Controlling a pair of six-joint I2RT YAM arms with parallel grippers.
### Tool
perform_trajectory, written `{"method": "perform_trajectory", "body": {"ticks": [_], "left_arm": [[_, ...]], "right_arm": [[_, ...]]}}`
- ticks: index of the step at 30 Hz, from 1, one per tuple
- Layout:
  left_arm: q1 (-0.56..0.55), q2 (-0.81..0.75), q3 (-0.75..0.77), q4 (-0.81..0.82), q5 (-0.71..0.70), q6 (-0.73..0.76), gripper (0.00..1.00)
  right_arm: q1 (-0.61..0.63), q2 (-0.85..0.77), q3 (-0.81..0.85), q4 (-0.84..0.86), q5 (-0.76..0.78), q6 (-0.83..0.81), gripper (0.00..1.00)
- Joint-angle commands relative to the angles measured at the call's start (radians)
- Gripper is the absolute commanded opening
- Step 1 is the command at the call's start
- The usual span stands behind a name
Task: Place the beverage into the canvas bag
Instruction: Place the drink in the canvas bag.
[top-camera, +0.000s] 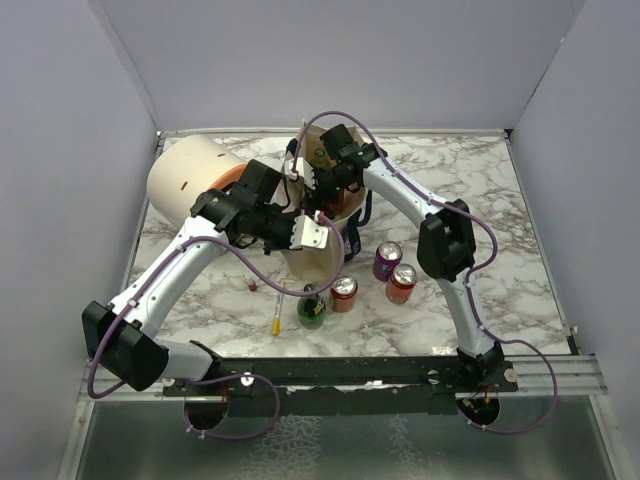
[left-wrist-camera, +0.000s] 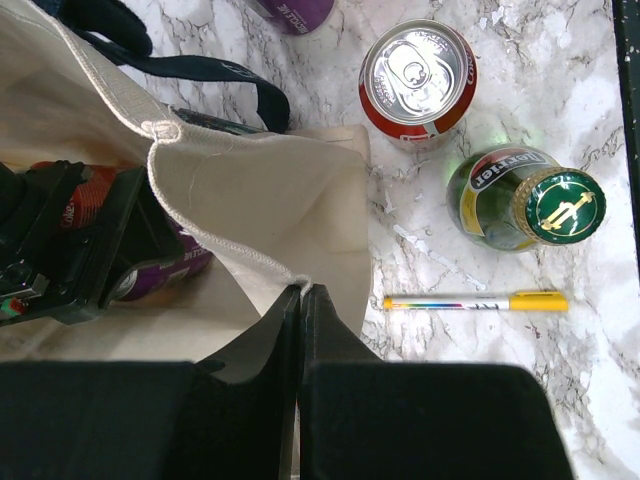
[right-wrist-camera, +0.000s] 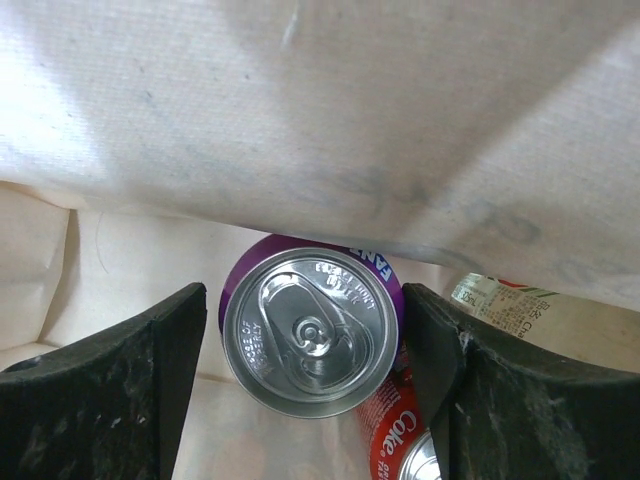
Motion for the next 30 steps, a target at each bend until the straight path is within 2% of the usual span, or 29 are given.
{"method": "perform_trajectory", "body": {"ticks": [1,6,25,30], "left_arm": [[0.008,0.008,-0.006,-0.003,-0.024,-0.005,0.0],[0.009,0.006,-0.009,0.003,-0.022,-0.012,0.0],[0.011,0.002,-0.018,0.02,-0.015,-0.017,0.0],[0.012,0.001,-0.019,0.024,-0.013,-0.018,0.0]], "right_arm": [[0.01,0.001,0.029,0.033,-0.052,0.02,0.79],[0.01,-0.014,0.025,0.053,-0.055,0.035,0.82],[-0.035,-0.12,0.003,0.119,-0.085,0.19,0.82],[-0.073,-0.141,0.016,0.14,-0.103,0.28,0.81]]}}
